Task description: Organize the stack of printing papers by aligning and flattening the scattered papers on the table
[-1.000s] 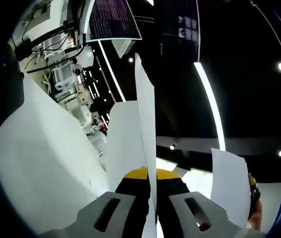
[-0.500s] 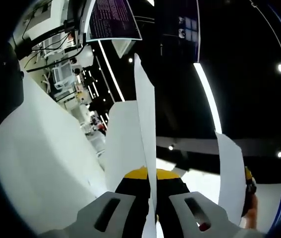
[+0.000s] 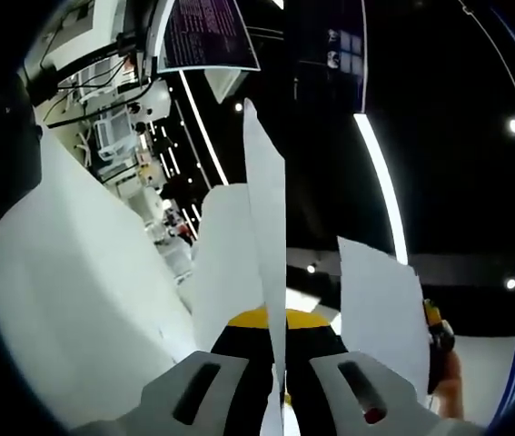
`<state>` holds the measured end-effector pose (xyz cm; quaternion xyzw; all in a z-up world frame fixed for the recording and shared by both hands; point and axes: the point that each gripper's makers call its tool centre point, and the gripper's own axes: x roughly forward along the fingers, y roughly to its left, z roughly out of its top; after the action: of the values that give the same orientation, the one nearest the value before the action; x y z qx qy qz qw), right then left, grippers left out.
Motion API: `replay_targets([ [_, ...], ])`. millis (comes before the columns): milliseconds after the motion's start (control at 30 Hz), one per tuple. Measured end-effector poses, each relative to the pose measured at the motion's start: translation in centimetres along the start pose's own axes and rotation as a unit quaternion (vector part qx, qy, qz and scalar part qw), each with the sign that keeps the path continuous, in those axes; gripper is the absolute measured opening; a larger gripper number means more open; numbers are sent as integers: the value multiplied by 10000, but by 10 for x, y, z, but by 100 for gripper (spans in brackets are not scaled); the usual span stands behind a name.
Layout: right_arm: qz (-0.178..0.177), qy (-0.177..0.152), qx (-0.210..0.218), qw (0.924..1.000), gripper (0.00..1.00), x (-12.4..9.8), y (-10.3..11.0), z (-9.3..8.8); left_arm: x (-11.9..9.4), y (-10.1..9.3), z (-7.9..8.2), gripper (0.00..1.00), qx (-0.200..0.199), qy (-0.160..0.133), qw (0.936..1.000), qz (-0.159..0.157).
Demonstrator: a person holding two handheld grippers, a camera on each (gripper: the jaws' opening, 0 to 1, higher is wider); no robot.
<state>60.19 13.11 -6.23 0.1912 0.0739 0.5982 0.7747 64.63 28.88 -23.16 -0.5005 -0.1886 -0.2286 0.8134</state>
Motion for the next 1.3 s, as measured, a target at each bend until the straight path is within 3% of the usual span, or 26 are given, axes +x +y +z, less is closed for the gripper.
replay_targets([
  [200,-109,129,-15,9999,0,9,-9,-2,0,1,0,6,0,32,10000,-15],
  [500,-256,650,-192,9974,0,37,-22,-20,1,2,1,6,-77,41,9999,-79],
  [700,-281,664,-228,9971,0,45,-31,-12,1,2,0,6,-130,69,9998,-101],
  [867,-102,803,-128,9966,0,53,-27,-14,1,2,-1,6,-195,87,9997,-121],
  [967,59,929,-112,9956,0,56,-22,-17,4,4,-8,6,-124,271,9996,-14],
  [1167,-59,1233,-287,9919,0,71,-41,-20,3,4,-8,7,-164,268,9995,-35],
  [1233,-167,1433,-426,9886,0,72,-64,-18,3,2,-10,7,-165,290,9994,-71],
  [1300,-142,1474,-511,9877,0,72,-67,-17,3,2,-9,7,-194,283,9994,-75],
])
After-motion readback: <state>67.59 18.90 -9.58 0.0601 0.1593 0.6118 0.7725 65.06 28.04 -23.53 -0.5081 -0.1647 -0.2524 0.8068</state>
